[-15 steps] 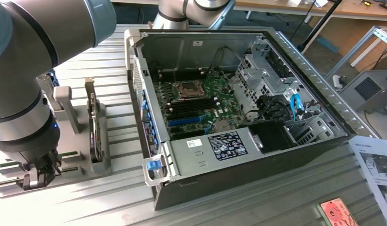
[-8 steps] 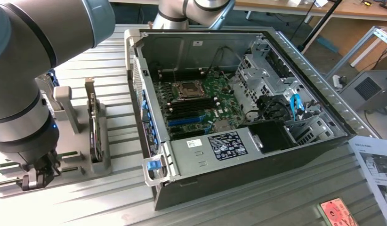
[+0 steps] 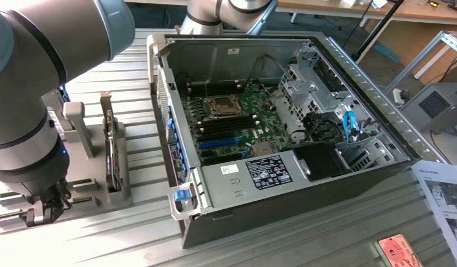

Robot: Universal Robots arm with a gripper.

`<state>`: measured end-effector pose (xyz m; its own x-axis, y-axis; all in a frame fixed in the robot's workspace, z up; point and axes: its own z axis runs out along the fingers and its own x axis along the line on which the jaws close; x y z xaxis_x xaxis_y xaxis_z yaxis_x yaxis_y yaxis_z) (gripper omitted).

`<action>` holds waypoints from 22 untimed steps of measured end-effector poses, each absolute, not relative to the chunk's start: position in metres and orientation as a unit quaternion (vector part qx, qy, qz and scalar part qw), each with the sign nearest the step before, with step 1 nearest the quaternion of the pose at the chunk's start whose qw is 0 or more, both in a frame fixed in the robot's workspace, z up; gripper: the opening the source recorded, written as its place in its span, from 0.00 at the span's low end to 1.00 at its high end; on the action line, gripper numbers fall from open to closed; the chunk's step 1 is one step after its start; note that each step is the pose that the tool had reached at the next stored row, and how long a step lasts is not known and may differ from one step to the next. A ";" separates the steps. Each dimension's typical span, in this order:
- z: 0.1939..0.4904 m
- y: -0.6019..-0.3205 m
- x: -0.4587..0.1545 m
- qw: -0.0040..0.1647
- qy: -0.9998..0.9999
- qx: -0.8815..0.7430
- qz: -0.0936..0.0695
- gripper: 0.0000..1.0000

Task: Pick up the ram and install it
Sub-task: 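Pick up the ram and move it above insertion slot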

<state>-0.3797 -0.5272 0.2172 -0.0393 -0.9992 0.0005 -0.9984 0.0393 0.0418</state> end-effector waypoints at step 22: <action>0.211 -0.527 -0.381 0.015 -0.721 0.693 -0.015 0.24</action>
